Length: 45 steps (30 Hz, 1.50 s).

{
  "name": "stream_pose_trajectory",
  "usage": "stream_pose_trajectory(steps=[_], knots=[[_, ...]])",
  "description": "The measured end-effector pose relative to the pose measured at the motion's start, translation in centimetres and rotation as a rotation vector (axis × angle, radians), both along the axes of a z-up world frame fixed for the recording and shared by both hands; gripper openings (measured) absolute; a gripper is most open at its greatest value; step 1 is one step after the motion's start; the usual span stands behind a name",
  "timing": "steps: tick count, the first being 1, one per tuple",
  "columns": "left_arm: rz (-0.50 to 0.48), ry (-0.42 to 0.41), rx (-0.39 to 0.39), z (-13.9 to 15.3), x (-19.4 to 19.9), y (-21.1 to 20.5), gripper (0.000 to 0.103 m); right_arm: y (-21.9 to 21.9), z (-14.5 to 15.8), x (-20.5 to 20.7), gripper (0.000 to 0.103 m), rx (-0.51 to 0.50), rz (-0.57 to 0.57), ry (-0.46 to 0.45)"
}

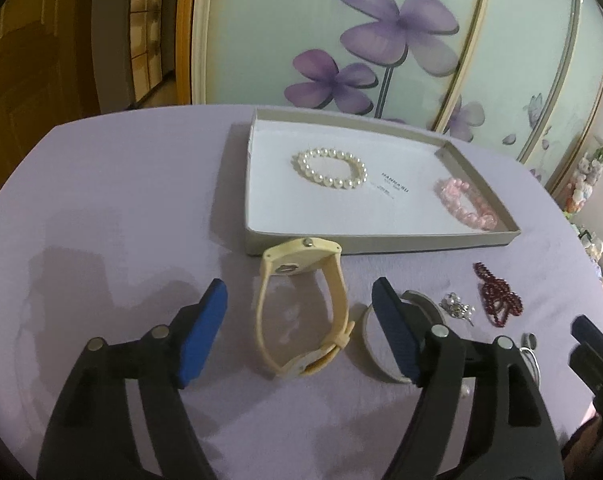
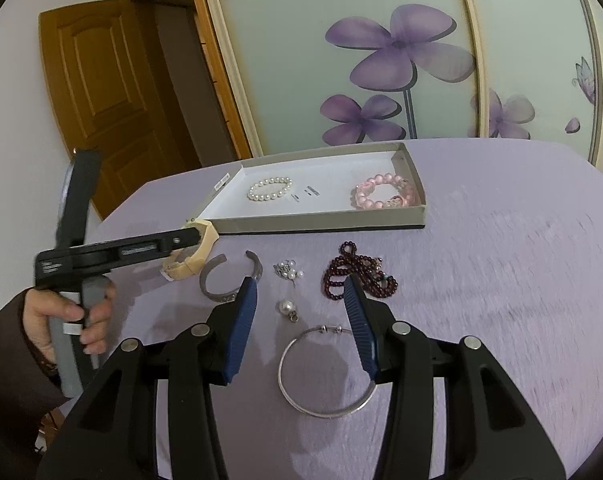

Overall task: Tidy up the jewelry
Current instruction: 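Move the left tool to the cream watch and close on its strap, then lift the cream watch with the left tool while the right tool approaches the silver bangle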

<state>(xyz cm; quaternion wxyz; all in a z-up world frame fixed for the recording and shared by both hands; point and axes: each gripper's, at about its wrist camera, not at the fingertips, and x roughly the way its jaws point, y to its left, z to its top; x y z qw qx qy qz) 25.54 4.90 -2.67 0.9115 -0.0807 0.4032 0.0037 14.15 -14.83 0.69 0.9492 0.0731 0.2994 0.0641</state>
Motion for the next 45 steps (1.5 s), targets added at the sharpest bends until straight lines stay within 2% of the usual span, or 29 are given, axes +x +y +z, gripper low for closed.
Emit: stream_pose_trajectory(steps=[4, 6, 8, 10, 15, 23, 28, 36, 45], knots=[[0.034, 0.041, 0.016, -0.9, 1.5, -0.3, 0.074, -0.1, -0.1, -0.1, 0.048, -0.004, 0.0, 0.008], [0.046, 0.061, 0.013, -1.4, 1.9, -0.2, 0.065, -0.1, -0.2, -0.2, 0.048, -0.011, 0.0, 0.013], [0.048, 0.056, 0.026, -1.5, 2.0, -0.2, 0.048, -0.1, -0.5, -0.4, 0.049, -0.019, 0.0, 0.023], [0.042, 0.057, 0.016, -1.5, 1.9, -0.1, 0.046, -0.1, -0.9, -0.7, 0.05, -0.026, -0.002, 0.036], [0.054, 0.033, -0.009, -0.8, 0.5, 0.8, 0.044, 0.0, -2.1, -1.3, 0.052, -0.038, -0.007, 0.078], [0.063, -0.064, -0.047, 2.5, -2.1, 2.4, 0.044, 0.3, -3.8, -2.2, 0.069, -0.085, -0.052, 0.141], [0.063, -0.09, -0.061, 3.6, -2.9, 2.8, 0.044, 0.5, -4.5, -1.8, 0.077, -0.124, -0.077, 0.189], [0.054, -0.095, -0.072, 3.9, -2.8, 2.5, 0.044, 1.7, -4.8, -0.6, 0.079, -0.2, -0.074, 0.223], [0.054, -0.096, -0.074, 3.9, -2.9, 2.5, 0.044, 2.4, -4.8, 0.3, 0.08, -0.222, -0.074, 0.246]])
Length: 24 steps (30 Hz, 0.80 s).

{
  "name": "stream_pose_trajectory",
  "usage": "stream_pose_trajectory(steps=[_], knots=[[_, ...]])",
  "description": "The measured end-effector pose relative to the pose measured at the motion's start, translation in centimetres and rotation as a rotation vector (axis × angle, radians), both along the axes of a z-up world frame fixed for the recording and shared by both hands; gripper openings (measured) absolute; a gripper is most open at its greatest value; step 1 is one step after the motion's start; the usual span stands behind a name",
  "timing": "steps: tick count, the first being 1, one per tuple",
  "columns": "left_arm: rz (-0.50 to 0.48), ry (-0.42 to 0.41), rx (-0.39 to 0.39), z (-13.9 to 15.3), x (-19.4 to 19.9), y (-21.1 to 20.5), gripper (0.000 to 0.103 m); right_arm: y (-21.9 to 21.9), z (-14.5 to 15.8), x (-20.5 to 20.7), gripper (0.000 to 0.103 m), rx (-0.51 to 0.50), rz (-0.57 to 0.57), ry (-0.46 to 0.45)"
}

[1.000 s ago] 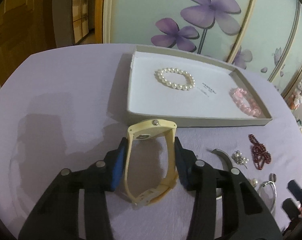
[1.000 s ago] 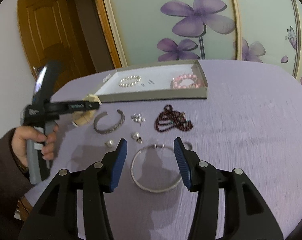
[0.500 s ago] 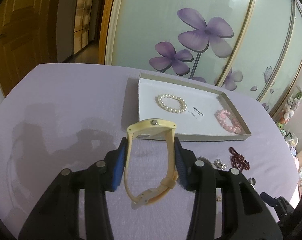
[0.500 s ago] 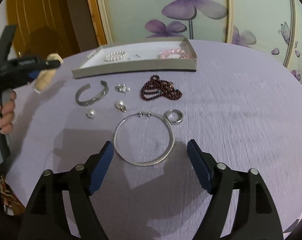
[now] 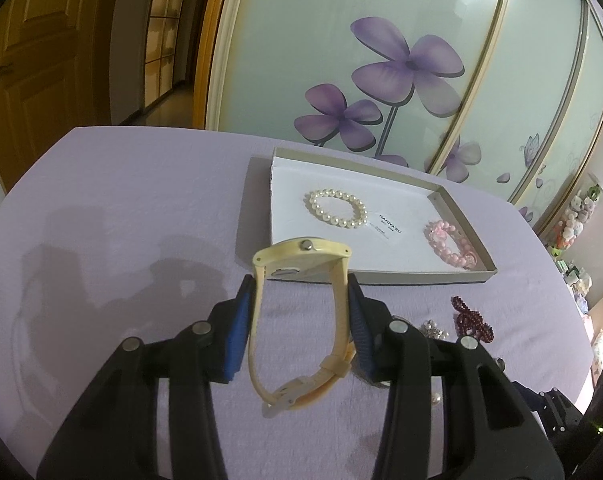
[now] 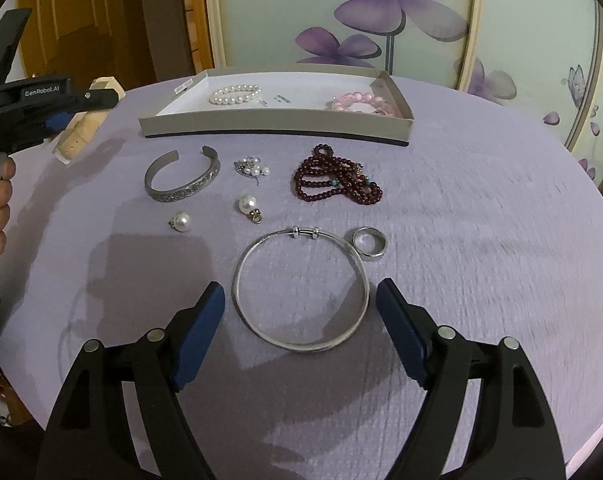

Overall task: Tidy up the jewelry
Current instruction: 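Lift the cream watch with the left tool while the right tool approaches the silver bangle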

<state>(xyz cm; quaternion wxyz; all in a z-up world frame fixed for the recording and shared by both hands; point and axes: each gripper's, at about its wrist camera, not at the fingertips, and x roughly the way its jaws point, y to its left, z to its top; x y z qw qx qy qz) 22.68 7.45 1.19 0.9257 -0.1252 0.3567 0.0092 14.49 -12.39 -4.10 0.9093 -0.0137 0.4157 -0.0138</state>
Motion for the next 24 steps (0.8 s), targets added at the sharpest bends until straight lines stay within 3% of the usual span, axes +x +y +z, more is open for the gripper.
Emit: stream_pose_trajectory(steps=[4, 7, 17, 24], knots=[[-0.002, -0.002, 0.0, 0.1, 0.1, -0.1, 0.044, 0.1, 0.0, 0.2, 0.08, -0.002, -0.001, 0.008], [-0.006, -0.002, -0.001, 0.2, 0.2, -0.3, 0.044, 0.1, 0.1, 0.0, 0.071, -0.001, 0.012, -0.004], [-0.009, -0.002, -0.002, 0.3, 0.5, -0.6, 0.044, -0.4, 0.4, -1.0, 0.07, 0.042, 0.044, -0.017], [-0.012, -0.002, -0.002, 0.3, 0.5, -0.5, 0.044, -0.3, 0.3, -1.2, 0.07, 0.008, 0.044, -0.012]])
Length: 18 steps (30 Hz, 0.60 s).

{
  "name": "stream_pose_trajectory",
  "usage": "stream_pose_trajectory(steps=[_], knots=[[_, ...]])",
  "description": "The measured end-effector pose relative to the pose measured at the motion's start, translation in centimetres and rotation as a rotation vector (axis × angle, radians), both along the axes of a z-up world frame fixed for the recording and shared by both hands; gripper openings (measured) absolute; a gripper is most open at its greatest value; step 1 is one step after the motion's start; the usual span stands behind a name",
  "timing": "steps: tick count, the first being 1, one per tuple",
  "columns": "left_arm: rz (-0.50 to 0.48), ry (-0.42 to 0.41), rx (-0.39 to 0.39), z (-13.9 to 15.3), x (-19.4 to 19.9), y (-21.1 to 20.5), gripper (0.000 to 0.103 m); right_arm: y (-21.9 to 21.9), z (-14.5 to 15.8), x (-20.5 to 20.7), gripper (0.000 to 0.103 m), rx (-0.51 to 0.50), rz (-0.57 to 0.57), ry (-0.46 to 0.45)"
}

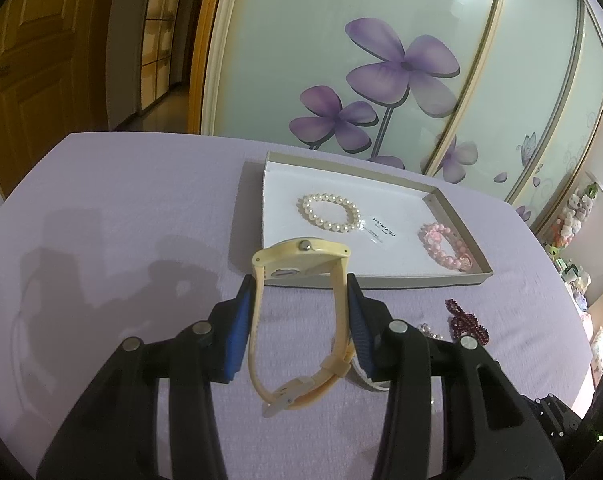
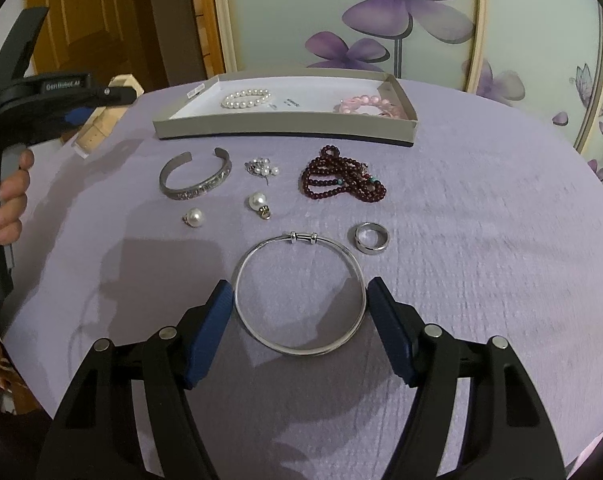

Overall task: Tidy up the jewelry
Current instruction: 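Lift the cream watch with the left tool while the right tool approaches the silver bangle, then place the watch in the tray with the left tool while the right tool drops the bangle there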

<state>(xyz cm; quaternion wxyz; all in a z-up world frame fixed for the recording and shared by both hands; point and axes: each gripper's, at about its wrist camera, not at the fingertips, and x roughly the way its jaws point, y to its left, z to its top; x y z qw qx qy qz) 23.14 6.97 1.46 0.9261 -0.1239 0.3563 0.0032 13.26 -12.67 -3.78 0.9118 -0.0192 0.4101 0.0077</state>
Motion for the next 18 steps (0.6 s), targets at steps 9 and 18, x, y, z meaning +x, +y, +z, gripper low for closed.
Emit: stream_pose_trajectory(steps=[9, 18], knots=[[-0.013, 0.001, -0.004, 0.14, 0.4, -0.29, 0.044, 0.54, -0.05, 0.88, 0.078, -0.015, 0.009, 0.028], [-0.017, -0.003, -0.001, 0.18, 0.44, -0.21, 0.043, 0.25, 0.21, 0.53, 0.071, 0.003, 0.04, 0.013]])
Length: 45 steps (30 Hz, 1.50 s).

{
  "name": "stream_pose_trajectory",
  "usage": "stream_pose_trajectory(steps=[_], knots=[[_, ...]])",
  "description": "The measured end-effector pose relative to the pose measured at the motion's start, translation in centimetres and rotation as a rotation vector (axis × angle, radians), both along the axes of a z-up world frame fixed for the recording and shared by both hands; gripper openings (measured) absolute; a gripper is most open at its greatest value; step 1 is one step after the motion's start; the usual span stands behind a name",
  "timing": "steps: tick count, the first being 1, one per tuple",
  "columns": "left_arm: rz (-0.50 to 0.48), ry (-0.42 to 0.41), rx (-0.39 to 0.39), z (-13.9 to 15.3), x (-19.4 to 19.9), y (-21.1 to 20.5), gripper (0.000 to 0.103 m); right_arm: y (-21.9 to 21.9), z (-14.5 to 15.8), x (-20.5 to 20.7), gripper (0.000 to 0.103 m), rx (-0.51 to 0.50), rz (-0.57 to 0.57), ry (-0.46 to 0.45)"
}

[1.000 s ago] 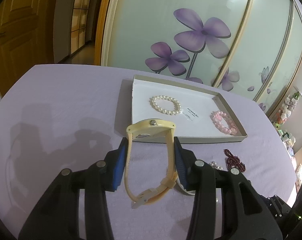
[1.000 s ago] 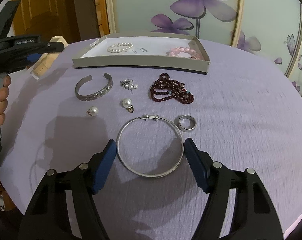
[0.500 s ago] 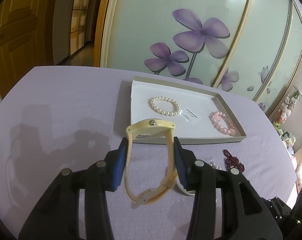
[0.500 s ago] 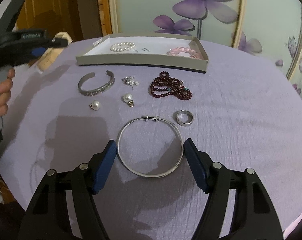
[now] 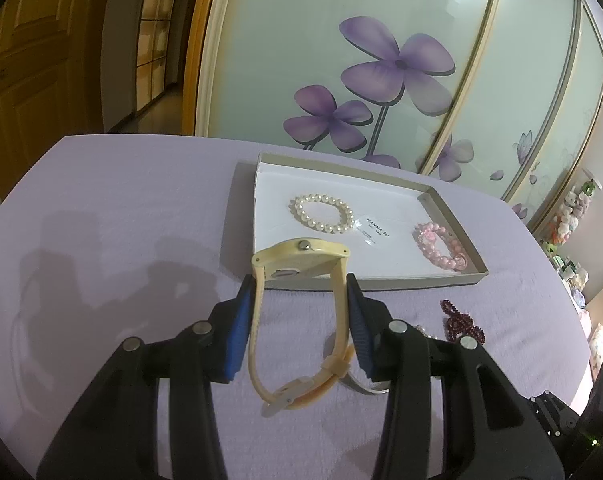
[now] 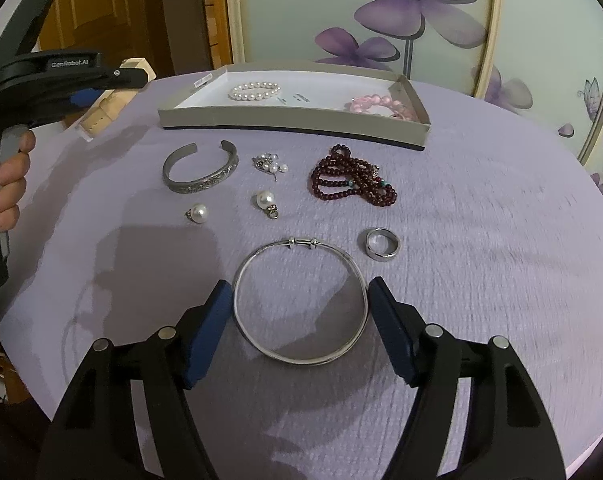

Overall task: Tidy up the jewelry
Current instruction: 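Place the watch in the tray with the left tool while the right tool drops the bangle there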

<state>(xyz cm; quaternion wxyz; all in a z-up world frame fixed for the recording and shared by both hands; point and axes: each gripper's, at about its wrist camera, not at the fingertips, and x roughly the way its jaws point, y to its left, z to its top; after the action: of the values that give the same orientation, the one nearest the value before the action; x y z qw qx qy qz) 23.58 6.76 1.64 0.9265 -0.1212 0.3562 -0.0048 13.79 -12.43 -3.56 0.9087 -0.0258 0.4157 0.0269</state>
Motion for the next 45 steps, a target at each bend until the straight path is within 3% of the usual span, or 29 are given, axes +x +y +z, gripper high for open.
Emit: stream_pose_trajectory(steps=[10, 20, 31, 45], knots=[[-0.013, -0.005, -0.004, 0.3, 1.3, -0.2, 0.043, -1.1, 3.7, -0.1, 0.071, 0.05, 0.012, -0.102], [-0.037, -0.023, 0.032, 0.5, 8.1, -1.9, 0.043, -3.3, 7.8, 3.6, 0.071, 0.027, -0.008, -0.235], [-0.057, 0.037, 0.061, -2.1, 15.9, -3.5, 0.043, -5.0, 7.4, 8.2, 0.071, 0.004, -0.03, -0.221], [-0.069, 0.062, 0.063, -3.4, 17.5, -3.6, 0.044, -4.9, 6.9, 9.2, 0.071, -0.002, -0.036, -0.203]])
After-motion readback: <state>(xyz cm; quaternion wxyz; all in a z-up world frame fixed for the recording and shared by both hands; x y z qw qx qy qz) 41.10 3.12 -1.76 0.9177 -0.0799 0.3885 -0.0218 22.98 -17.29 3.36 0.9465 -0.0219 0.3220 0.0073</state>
